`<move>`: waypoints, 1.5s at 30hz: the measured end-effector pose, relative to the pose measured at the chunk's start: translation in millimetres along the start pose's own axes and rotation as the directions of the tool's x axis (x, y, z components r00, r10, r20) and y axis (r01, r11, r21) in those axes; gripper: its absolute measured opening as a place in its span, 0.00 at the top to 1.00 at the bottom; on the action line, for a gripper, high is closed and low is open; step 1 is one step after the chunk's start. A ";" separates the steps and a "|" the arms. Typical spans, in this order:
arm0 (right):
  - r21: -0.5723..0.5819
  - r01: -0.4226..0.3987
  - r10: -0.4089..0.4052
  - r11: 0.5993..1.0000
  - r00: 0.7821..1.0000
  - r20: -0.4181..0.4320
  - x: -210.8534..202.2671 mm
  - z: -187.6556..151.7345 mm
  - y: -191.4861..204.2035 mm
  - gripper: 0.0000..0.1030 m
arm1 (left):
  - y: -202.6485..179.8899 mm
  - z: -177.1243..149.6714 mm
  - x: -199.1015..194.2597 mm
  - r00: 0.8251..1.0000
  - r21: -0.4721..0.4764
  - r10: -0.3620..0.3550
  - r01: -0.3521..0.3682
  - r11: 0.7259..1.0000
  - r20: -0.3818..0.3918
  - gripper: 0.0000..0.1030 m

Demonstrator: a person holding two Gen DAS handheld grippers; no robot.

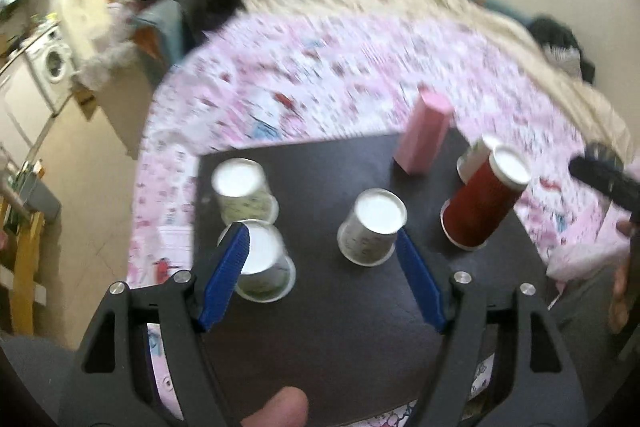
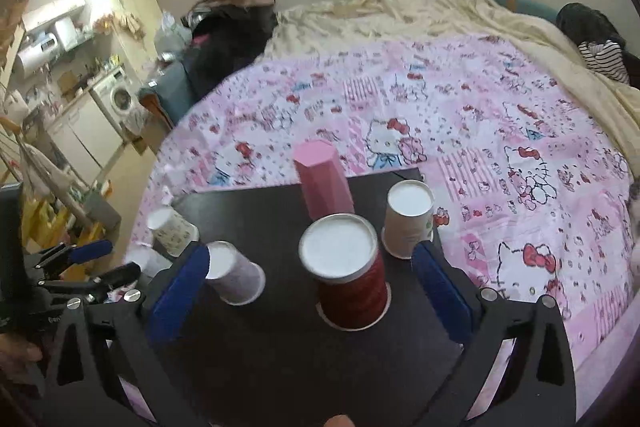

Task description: Flip cup upside down

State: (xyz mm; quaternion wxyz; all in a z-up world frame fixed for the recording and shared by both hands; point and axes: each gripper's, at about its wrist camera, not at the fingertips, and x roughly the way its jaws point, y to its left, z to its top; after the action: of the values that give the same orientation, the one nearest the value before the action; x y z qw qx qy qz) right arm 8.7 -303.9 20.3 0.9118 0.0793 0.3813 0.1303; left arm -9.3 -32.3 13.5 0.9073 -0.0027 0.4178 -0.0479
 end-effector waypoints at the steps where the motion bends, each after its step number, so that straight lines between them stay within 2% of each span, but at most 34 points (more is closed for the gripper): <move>1: 0.001 0.003 -0.003 1.000 1.000 0.008 -5.9 -4.5 5.1 0.00 | 6.4 -4.6 -8.8 1.000 -0.024 0.000 0.001 1.000 0.028 0.19; 2: 0.003 0.007 -0.007 1.000 1.000 0.017 -10.4 -8.2 9.2 0.00 | 12.1 -9.9 -17.0 0.999 -0.045 0.002 0.000 0.999 0.051 0.14; 6: -0.007 0.030 -0.030 1.000 0.998 0.051 -25.8 -26.8 28.7 0.00 | 22.1 -29.2 -35.1 0.994 -0.077 0.025 -0.017 0.997 0.106 0.14; 9: -0.030 0.054 -0.051 0.998 0.995 0.081 -35.0 -46.0 44.2 0.00 | 24.3 -44.2 -39.0 0.991 -0.098 0.044 -0.031 0.995 0.130 0.10; 14: -0.029 0.073 -0.070 0.997 0.992 0.108 -37.8 -71.4 53.4 0.00 | 20.0 -64.6 -39.0 0.981 -0.100 0.079 -0.062 0.993 0.178 0.09; 18: -0.044 0.091 -0.085 0.995 0.989 0.119 -34.0 -79.1 61.0 0.00 | 19.3 -67.1 -32.1 0.985 -0.090 0.068 -0.055 0.994 0.156 0.09; 21: -0.077 0.110 -0.097 0.991 0.983 0.154 -34.1 -86.6 68.6 0.00 | 17.3 -70.1 -29.5 0.983 -0.080 0.099 -0.087 0.993 0.155 0.09; 25: -0.088 0.108 -0.093 0.990 0.983 0.157 -27.5 -90.8 72.6 0.00 | 15.0 -73.2 -27.7 0.984 -0.084 0.080 -0.067 0.994 0.158 0.04; 30: -0.138 0.134 -0.111 0.981 0.980 0.165 -22.8 -92.5 81.3 0.00 | 8.5 -75.2 -31.7 0.977 -0.053 0.102 -0.094 0.994 0.185 0.03; 32: -0.153 0.140 -0.114 0.978 0.980 0.164 -20.9 -93.5 84.5 0.00 | 8.5 -75.4 -31.1 0.979 -0.057 0.092 -0.083 0.995 0.182 0.00; 37: -0.175 0.147 -0.118 0.973 0.979 0.166 -19.6 -96.1 88.3 0.00 | 11.5 -74.5 -27.0 0.983 -0.075 0.089 -0.078 0.994 0.158 0.00; 45: -0.168 0.156 -0.126 0.973 0.977 0.174 -21.9 -95.1 87.8 0.00 | 14.3 -74.2 -28.2 0.983 -0.086 0.089 -0.076 0.993 0.160 0.00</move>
State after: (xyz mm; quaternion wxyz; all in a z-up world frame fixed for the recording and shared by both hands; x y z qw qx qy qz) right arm -89.8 -222.5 -9.7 0.9501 -0.0208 0.2973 0.0922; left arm -82.6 -13.0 -14.1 0.9389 -0.0253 0.3431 0.0067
